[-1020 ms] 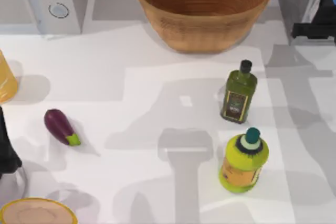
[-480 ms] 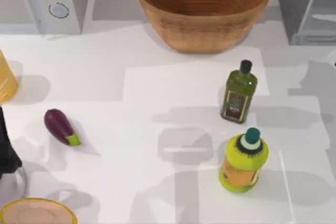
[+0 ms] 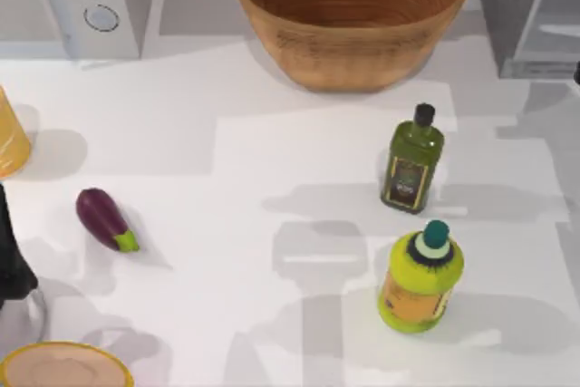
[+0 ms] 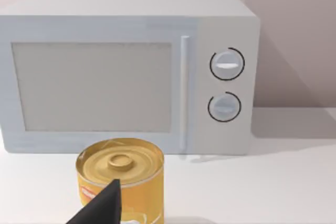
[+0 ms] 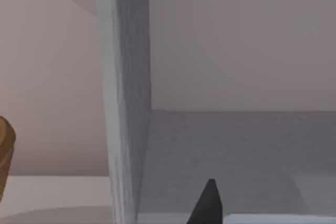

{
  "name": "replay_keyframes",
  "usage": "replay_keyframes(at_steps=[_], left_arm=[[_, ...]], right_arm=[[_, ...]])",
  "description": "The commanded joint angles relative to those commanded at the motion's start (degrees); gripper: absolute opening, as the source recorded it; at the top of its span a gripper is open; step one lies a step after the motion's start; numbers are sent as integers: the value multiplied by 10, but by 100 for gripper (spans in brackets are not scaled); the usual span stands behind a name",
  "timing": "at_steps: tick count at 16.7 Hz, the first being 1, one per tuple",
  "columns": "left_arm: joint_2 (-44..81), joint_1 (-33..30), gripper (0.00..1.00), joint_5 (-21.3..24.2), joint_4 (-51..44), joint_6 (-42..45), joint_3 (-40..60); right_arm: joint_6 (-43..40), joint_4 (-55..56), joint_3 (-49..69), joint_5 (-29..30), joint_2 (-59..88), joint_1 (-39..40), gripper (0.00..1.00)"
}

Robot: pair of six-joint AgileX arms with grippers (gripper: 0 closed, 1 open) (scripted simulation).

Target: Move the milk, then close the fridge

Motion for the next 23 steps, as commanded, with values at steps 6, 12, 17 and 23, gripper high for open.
replay_keyframes(at_steps=[6,12,17,23], left_arm=[[0,0,100,0,0,0,0],[0,0,100,0,0,0,0],[0,0,100,0,0,0,0],[0,0,100,0,0,0,0]], right_arm=[[-3,-22,261,-64,235,-62,0],[-5,-41,394,-106,359,-101,0],[-4,-41,393,-105,358,-99,0],[-5,-41,395,-106,360,-101,0]])
